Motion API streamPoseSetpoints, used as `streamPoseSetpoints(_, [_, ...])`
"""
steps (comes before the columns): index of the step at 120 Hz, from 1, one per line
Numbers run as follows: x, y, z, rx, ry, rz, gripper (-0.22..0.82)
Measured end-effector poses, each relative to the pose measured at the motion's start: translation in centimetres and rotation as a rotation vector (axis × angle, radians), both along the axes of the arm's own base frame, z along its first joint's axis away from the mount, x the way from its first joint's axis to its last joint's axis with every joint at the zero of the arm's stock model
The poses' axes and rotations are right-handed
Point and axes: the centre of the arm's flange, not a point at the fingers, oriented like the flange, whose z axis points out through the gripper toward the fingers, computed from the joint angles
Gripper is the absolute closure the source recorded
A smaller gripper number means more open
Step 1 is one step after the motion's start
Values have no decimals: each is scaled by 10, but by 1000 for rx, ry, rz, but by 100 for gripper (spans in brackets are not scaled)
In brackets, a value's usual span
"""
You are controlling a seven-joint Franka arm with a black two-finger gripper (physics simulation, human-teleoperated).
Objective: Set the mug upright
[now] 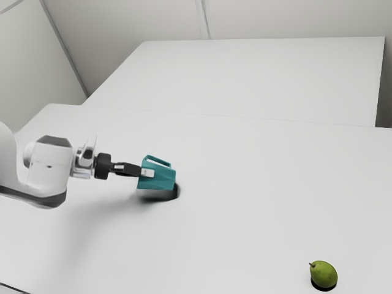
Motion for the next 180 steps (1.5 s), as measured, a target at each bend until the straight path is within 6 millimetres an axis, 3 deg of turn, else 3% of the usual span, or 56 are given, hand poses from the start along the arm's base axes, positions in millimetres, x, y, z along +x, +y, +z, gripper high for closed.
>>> streamPoseSetpoints(25, [13, -10, 36, 78, -39, -92, 79])
streamPoseSetpoints(50, [24, -15, 74, 345, 8, -275, 79])
streamPoseSetpoints(77, [31, -34, 90, 616, 112, -398, 79])
streamPoseSetpoints(102, [32, -39, 106, 789, 190, -386, 79])
streamPoseSetpoints(145, [25, -62, 117, 918, 244, -263, 79])
streamPoseSetpoints(180, [19, -77, 105, 982, 261, -163, 79])
